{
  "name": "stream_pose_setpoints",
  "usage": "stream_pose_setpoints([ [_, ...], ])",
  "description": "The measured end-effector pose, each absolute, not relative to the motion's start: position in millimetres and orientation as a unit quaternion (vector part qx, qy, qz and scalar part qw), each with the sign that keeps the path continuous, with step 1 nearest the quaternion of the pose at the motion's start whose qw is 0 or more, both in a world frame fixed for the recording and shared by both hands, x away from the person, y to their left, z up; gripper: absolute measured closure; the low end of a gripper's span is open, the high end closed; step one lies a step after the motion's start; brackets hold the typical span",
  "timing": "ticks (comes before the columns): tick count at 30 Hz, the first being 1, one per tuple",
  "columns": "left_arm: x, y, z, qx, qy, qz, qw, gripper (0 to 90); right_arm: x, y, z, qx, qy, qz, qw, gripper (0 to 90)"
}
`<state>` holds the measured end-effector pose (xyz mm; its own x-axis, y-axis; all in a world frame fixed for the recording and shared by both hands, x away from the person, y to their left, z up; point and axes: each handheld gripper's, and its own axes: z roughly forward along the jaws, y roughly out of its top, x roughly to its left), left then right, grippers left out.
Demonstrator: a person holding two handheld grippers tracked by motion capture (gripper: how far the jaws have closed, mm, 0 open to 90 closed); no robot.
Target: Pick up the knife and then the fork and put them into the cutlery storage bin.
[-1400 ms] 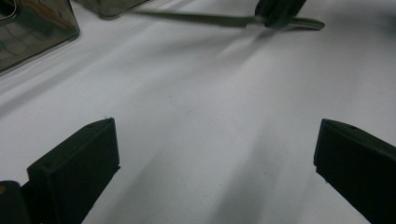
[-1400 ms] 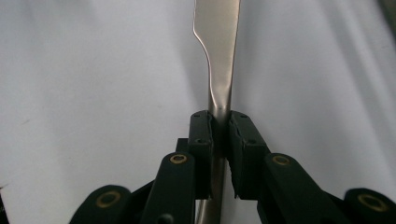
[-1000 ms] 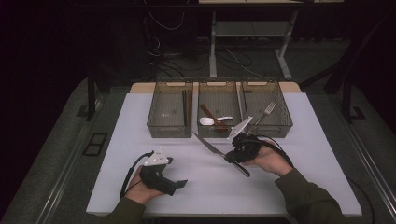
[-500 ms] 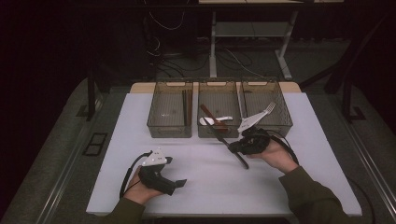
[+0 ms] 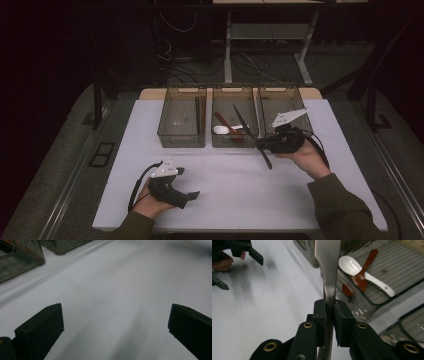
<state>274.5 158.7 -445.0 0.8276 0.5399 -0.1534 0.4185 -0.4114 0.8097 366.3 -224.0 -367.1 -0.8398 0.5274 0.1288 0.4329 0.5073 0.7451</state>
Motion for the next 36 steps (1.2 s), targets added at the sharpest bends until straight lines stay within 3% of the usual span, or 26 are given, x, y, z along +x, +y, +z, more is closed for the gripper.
stream_pose_setpoints([
  [20,277.0,162.8,-446.3,0.836,0.281,0.069,0.466,0.0,419.8,-269.9,-315.2,0.351,0.823,0.423,0.141,80.4],
  [28,277.3,165.9,-445.1,0.834,0.287,0.077,0.465,0.0,450.5,-290.9,-330.0,0.402,0.809,0.389,0.179,80.4],
  [36,276.6,164.5,-445.7,0.836,0.284,0.074,0.464,0.0,461.3,-306.7,-354.2,0.427,0.815,0.35,0.175,80.3],
])
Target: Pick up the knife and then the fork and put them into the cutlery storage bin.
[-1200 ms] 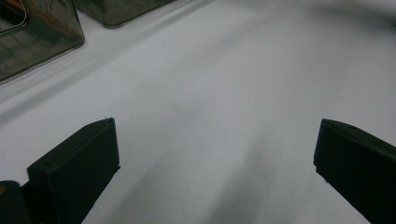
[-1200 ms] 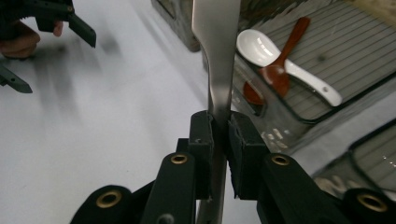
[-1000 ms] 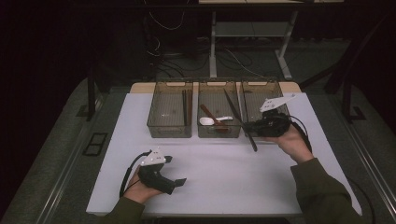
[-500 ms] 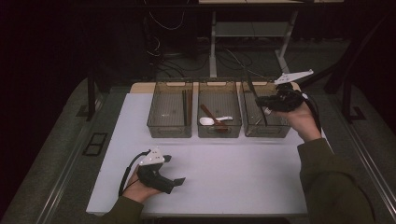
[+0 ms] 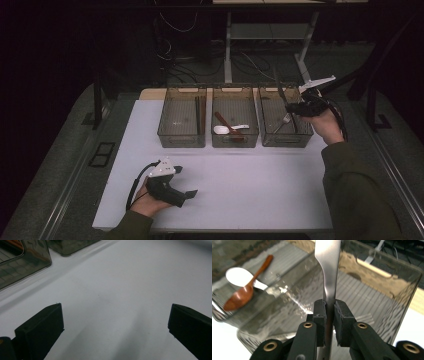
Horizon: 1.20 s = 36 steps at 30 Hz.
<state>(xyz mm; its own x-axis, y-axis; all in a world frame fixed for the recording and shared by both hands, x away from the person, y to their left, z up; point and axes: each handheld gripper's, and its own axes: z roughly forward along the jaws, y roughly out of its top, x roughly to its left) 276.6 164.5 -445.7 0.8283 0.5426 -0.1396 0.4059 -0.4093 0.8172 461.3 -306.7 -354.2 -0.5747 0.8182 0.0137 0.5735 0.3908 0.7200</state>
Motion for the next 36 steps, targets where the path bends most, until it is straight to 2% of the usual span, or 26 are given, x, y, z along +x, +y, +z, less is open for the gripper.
stream_pose_setpoints([
  [12,274.1,164.5,-444.5,0.837,0.285,0.077,0.461,0.0,458.0,-316.7,-386.2,0.426,0.834,0.309,0.165,80.1],
  [20,273.1,164.4,-444.3,0.838,0.285,0.077,0.459,0.0,455.1,-317.9,-391.9,0.423,0.84,0.298,0.166,77.5],
  [27,272.6,165.1,-444.7,0.838,0.283,0.076,0.461,0.0,452.3,-321.4,-385.2,0.429,0.827,0.322,0.17,64.6],
  [36,273.0,165.5,-444.9,0.838,0.284,0.073,0.46,0.0,441.4,-326.1,-377.2,0.44,0.797,0.389,0.142,43.7],
])
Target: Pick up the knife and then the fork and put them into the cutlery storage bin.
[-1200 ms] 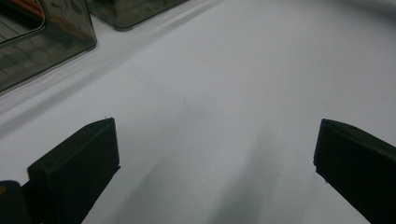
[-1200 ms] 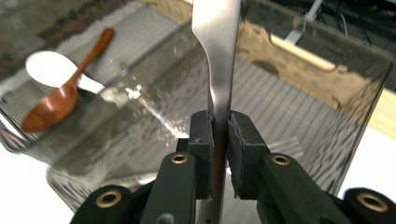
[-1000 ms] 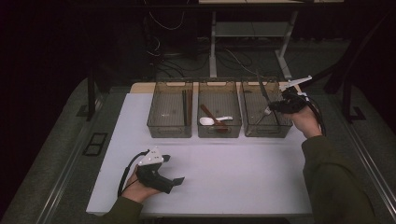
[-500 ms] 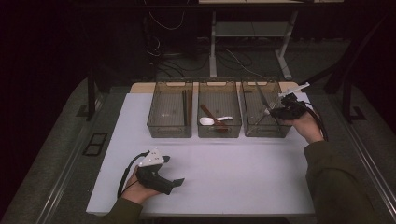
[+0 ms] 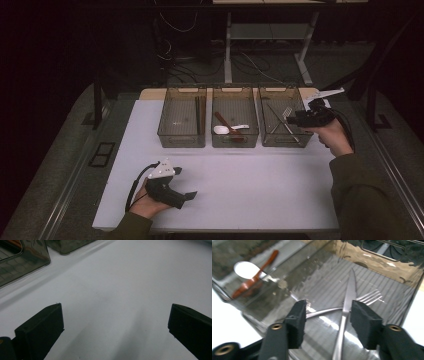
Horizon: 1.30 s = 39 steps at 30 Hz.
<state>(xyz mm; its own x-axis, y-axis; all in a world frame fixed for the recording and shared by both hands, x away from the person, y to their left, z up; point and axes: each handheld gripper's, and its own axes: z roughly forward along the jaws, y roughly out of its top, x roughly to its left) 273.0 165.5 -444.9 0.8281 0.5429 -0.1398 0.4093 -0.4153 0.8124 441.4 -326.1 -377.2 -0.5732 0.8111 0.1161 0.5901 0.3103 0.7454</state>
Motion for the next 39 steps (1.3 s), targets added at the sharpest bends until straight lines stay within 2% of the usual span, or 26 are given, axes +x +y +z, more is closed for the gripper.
stream_pose_setpoints([
  [9,274.3,165.4,-446.1,0.839,0.283,0.069,0.459,0.0,419.6,-317.4,-377.5,0.436,0.786,0.416,0.138,30.9],
  [17,275.5,164.6,-445.6,0.837,0.283,0.067,0.464,0.0,387.3,-298.4,-378.5,0.376,0.813,0.42,0.148,18.9],
  [39,272.4,162.6,-443.0,0.836,0.279,0.066,0.468,0.0,316.8,-272.6,-406.9,0.327,0.819,0.456,0.119,16.8],
])
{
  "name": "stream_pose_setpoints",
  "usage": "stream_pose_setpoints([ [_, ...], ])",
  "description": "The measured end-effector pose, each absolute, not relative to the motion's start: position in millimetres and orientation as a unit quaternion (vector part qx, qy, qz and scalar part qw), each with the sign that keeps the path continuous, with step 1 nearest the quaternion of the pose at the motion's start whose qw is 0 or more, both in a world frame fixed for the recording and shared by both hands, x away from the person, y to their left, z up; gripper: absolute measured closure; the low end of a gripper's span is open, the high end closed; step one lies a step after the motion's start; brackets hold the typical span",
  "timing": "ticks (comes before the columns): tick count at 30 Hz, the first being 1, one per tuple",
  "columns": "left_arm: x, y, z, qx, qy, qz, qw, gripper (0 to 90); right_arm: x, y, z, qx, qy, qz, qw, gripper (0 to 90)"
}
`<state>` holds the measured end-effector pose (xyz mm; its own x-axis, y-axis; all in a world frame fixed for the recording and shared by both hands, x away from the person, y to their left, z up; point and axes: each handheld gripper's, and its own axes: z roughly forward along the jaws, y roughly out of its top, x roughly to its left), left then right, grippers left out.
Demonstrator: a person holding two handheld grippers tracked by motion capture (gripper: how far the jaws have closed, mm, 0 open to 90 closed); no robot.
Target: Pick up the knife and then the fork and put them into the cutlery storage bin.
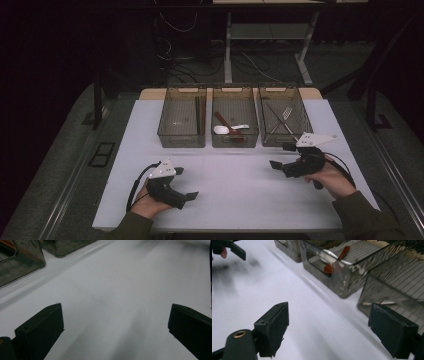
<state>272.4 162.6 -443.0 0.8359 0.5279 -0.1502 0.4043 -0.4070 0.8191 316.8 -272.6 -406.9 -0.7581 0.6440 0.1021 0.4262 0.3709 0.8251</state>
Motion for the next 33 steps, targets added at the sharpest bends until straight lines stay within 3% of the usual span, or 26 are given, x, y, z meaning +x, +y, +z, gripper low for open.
stream_pose_setpoints([
  [14,270.9,162.6,-442.3,0.837,0.277,0.066,0.468,0.0,286.7,-271.4,-429.1,0.317,0.82,0.464,0.113,16.8],
  [33,269.3,162.5,-441.6,0.835,0.276,0.065,0.471,0.0,279.2,-271.5,-440.9,0.314,0.829,0.45,0.107,16.7],
])
